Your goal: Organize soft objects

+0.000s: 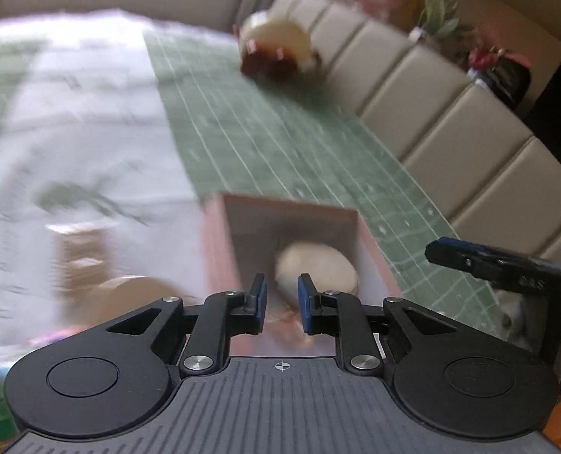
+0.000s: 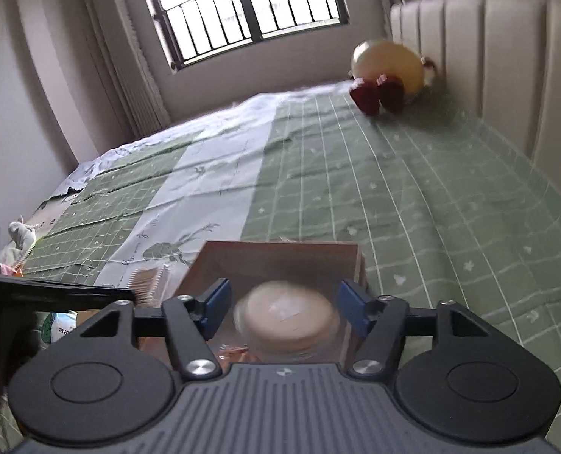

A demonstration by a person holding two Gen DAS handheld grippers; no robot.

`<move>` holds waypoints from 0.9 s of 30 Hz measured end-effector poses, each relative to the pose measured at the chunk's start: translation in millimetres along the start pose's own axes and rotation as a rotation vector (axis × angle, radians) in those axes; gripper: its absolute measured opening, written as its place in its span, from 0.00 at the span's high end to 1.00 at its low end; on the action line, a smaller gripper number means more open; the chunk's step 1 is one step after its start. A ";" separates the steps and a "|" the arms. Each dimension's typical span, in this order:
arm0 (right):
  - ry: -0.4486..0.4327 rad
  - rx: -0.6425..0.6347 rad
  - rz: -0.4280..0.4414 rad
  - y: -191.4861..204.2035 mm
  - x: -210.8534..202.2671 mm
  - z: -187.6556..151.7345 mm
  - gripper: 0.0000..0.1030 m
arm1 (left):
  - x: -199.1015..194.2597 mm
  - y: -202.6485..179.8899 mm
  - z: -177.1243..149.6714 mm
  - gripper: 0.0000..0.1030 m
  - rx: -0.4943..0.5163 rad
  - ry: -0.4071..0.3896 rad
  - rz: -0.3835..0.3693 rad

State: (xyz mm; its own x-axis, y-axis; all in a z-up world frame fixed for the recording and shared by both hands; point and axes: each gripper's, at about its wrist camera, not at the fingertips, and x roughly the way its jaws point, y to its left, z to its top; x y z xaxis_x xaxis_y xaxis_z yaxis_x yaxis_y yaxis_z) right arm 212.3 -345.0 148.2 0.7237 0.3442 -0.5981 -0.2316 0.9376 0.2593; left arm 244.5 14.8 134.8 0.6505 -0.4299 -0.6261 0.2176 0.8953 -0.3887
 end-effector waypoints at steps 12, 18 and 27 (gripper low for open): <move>-0.004 -0.367 0.331 221.2 10.3 -101.9 0.28 | -213.5 124.7 -129.7 0.81 -0.184 -0.239 0.431; 0.112 -0.518 0.475 313.4 30.7 -173.1 0.28 | -227.9 163.8 -195.4 0.81 -0.316 -0.199 0.416; 0.204 -0.615 0.622 379.6 27.0 -231.3 0.27 | -219.3 188.9 -234.3 0.81 -0.426 -0.226 0.409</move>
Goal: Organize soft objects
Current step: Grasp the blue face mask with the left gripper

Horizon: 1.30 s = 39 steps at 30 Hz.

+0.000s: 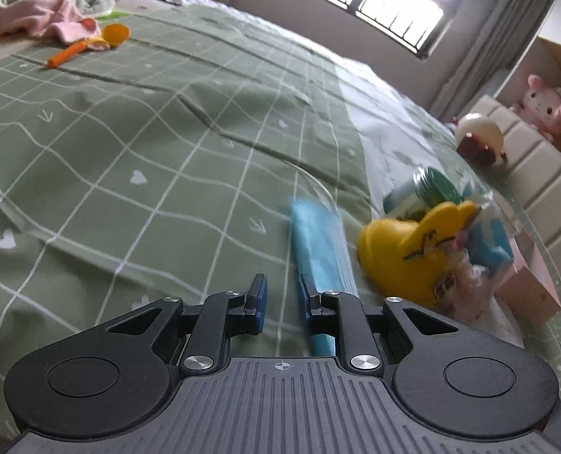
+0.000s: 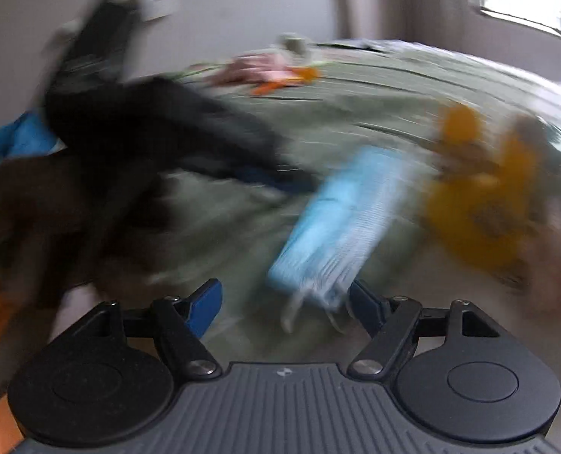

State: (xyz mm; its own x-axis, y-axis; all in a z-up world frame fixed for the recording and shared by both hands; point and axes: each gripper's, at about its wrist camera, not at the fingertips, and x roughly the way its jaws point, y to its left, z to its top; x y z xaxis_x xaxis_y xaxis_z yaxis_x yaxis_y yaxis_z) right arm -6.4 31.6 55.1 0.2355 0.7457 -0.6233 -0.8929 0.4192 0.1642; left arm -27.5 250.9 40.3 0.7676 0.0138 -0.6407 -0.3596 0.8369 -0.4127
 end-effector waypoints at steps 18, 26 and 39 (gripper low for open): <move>-0.194 0.228 -0.553 -113.0 -93.1 -51.3 0.27 | 44.1 -107.6 -36.1 0.78 0.539 0.042 0.088; -0.166 0.359 -0.451 -142.7 -74.9 -58.3 0.26 | 40.8 -108.2 -34.9 0.77 0.489 0.064 -0.037; -0.183 0.415 -0.388 -152.1 -80.9 -66.8 0.21 | 40.3 -57.8 -9.4 0.75 0.254 0.025 0.030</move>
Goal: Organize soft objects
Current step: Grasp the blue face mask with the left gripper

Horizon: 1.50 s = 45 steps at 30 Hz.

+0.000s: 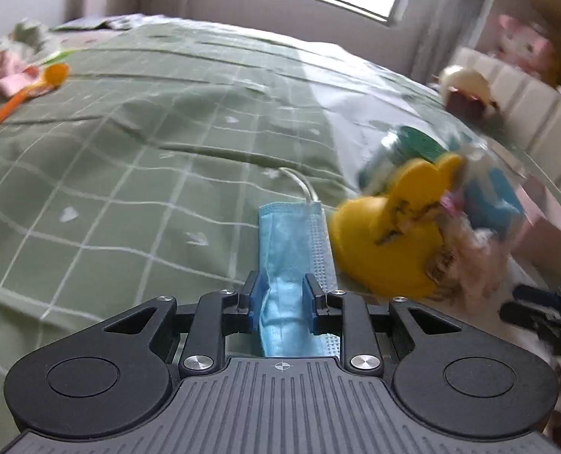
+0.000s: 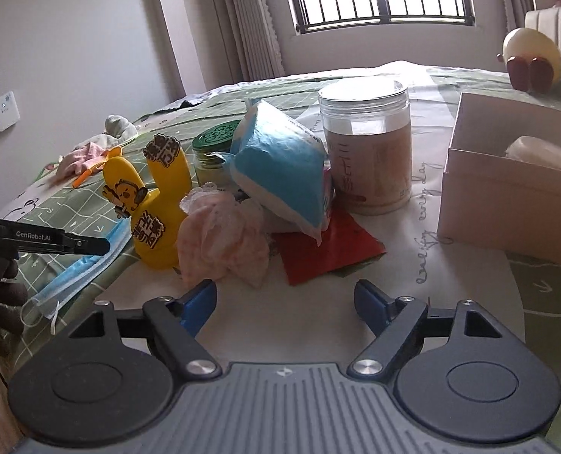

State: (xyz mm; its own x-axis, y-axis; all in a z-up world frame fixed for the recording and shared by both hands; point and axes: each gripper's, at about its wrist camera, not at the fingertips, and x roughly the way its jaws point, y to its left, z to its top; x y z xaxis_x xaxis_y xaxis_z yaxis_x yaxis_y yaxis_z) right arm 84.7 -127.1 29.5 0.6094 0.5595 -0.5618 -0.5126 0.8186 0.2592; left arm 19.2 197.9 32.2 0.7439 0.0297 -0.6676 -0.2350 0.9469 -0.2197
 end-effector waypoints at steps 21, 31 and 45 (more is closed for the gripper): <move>0.021 -0.025 -0.015 4.9 1.9 0.1 0.19 | -12.6 -92.5 -30.9 0.68 0.416 -0.063 0.031; 0.023 -0.034 -0.025 7.0 1.7 -0.3 0.19 | -33.7 -53.2 -25.5 0.67 0.435 -0.069 0.175; 0.027 -0.029 -0.017 7.6 1.5 -0.5 0.17 | -11.1 -48.0 -19.8 0.67 0.282 -0.014 0.021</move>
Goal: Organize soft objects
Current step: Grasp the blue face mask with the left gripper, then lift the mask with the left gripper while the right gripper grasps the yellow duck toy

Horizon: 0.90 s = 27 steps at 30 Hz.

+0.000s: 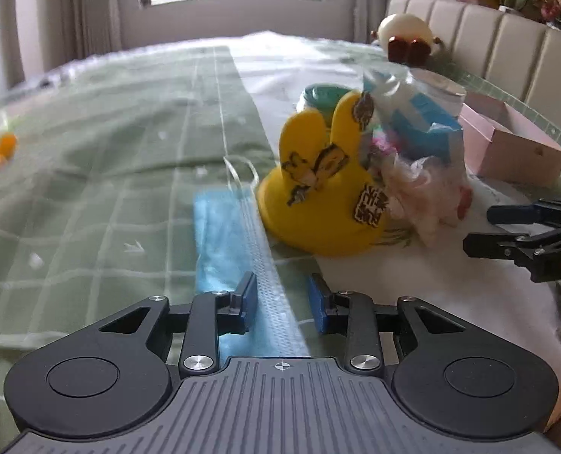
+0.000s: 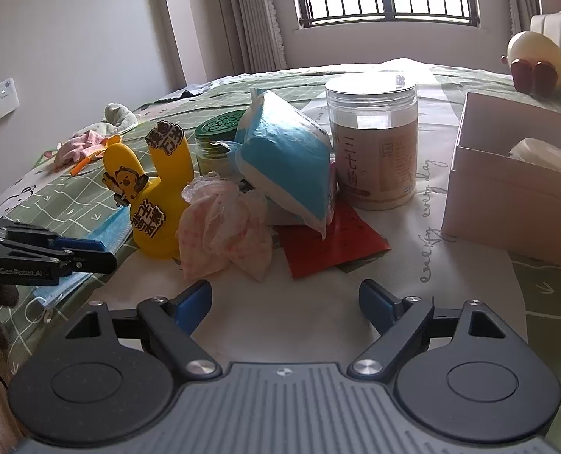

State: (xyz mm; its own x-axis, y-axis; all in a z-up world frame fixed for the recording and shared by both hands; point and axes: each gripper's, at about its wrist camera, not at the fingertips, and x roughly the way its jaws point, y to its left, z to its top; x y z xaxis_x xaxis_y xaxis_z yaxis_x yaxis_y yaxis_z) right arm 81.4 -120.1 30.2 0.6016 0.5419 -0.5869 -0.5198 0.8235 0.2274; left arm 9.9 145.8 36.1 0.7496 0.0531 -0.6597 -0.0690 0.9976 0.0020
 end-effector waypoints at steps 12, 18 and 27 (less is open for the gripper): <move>0.012 -0.016 -0.010 3.4 2.7 0.0 0.15 | 16.6 32.5 8.0 0.64 -0.146 0.024 0.007; 0.024 -0.035 -0.016 5.9 5.0 0.3 0.14 | 23.1 22.1 9.3 0.61 -0.061 0.024 0.034; 0.020 -0.033 -0.012 5.8 3.4 -1.0 0.14 | -6.7 34.3 8.3 0.68 -0.075 0.015 0.102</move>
State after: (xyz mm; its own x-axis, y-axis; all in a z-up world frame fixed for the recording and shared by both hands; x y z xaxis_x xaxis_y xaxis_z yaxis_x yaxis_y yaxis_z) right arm 79.8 -113.7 28.8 0.5954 0.5284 -0.6052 -0.5325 0.8236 0.1952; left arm 8.0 180.0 46.9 0.7261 0.1524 -0.6705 -0.1935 0.9810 0.0135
